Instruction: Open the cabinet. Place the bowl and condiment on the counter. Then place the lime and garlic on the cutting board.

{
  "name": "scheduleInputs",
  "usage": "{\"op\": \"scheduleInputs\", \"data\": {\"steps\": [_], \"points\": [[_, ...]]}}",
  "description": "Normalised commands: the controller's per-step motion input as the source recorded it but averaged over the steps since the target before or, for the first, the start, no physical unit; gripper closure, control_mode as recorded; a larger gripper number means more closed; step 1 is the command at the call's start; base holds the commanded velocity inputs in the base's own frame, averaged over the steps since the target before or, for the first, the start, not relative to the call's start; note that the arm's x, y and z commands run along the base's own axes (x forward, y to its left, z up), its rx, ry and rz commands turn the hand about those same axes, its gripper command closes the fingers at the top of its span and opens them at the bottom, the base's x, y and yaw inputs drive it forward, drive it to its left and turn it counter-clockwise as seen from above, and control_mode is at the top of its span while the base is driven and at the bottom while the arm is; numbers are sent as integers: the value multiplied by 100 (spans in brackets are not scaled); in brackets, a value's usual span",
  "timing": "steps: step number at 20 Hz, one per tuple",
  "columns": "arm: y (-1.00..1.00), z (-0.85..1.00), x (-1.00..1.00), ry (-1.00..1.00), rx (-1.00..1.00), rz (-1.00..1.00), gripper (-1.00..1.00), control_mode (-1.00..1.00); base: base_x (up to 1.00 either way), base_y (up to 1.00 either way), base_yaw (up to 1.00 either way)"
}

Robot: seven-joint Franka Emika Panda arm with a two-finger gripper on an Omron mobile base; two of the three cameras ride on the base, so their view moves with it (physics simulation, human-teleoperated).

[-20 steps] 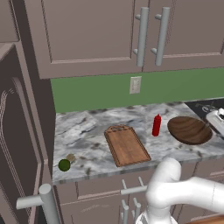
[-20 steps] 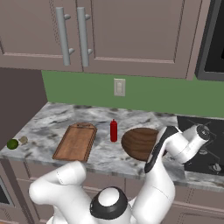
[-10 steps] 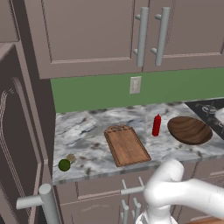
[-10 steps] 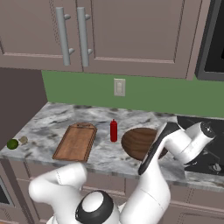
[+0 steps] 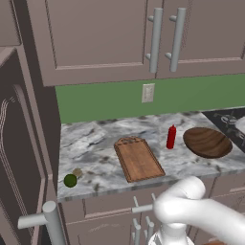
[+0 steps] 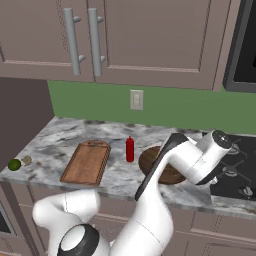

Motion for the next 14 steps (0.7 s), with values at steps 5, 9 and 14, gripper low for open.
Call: {"op": "scheduleInputs", "data": {"steps": [5,9,14], "points": [[48,38,-45,-3,-13,6,-100,-100,0,0,0],[57,21,-51,-2,-14,9,-100,-100,0,0,0],[69,9,-47,-1,-14,12,-100,-100,0,0,0]]}}
